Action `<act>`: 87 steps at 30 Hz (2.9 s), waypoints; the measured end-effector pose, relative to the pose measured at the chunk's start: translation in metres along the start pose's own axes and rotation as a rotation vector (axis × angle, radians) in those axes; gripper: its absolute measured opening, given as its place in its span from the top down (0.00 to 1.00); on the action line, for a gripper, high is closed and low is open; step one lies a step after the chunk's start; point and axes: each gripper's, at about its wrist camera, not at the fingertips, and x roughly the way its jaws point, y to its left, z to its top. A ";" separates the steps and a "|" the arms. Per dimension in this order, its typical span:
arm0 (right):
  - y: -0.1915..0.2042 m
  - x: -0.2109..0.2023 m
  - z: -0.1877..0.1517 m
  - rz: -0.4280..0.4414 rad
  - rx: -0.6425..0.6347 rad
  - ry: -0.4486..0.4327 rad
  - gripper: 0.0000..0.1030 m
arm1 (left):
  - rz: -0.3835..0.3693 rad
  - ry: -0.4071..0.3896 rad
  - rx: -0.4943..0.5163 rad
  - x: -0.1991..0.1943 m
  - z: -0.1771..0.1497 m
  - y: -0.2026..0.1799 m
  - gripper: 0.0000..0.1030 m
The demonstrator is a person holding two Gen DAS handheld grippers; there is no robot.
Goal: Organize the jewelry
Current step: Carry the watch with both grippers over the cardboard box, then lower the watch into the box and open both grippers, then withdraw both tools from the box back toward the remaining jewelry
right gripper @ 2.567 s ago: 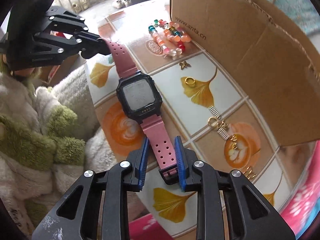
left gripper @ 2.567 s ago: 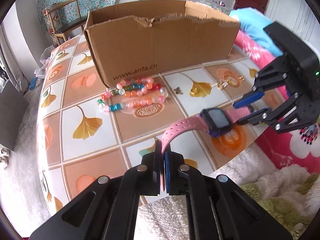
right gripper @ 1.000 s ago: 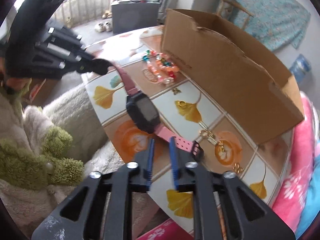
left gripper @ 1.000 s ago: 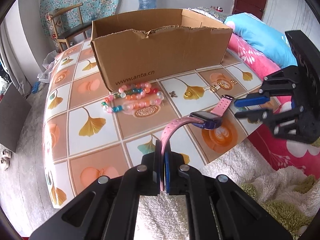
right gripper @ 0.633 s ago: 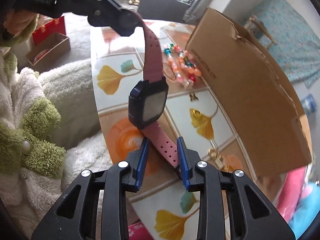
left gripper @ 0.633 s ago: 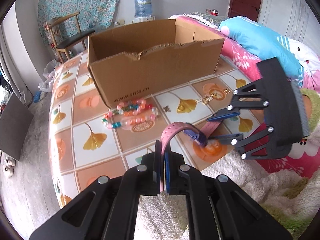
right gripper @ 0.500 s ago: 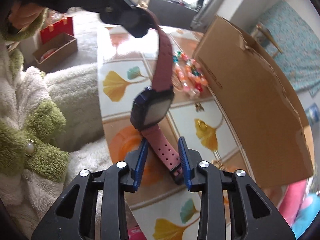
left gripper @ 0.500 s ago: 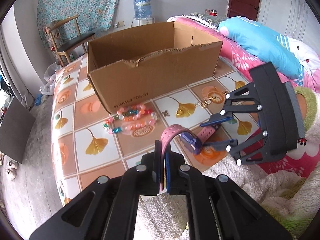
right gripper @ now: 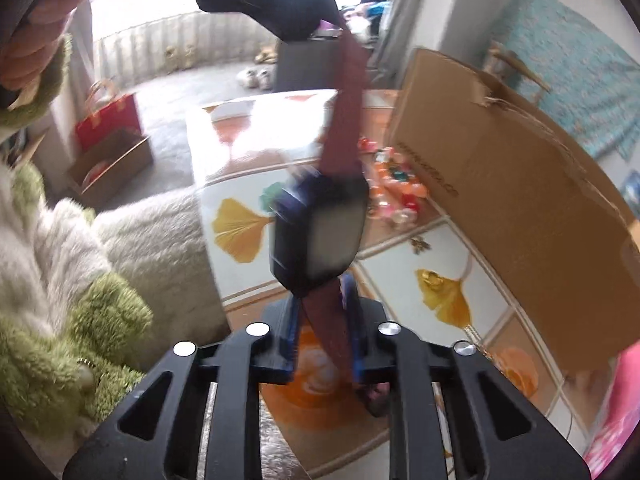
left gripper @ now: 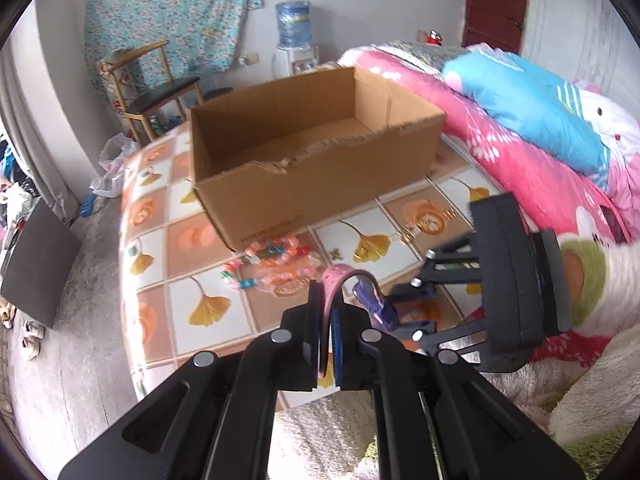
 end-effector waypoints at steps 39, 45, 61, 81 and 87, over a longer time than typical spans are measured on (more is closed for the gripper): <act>-0.267 0.105 0.110 0.210 0.175 0.556 0.92 | -0.040 0.091 0.074 0.157 0.183 0.113 0.82; -0.281 0.137 0.107 0.020 0.161 0.641 0.72 | -0.047 0.053 0.035 0.143 0.179 0.123 0.63; -0.253 0.158 0.093 0.206 0.492 0.606 0.76 | 0.066 -0.172 -0.086 0.054 0.116 0.121 0.15; -0.202 0.013 0.095 0.040 0.572 0.197 0.46 | 0.066 0.041 -0.285 0.062 -0.017 0.103 0.11; -0.124 -0.059 0.054 0.136 0.580 0.024 0.34 | 0.092 0.156 -0.261 0.088 -0.044 0.078 0.11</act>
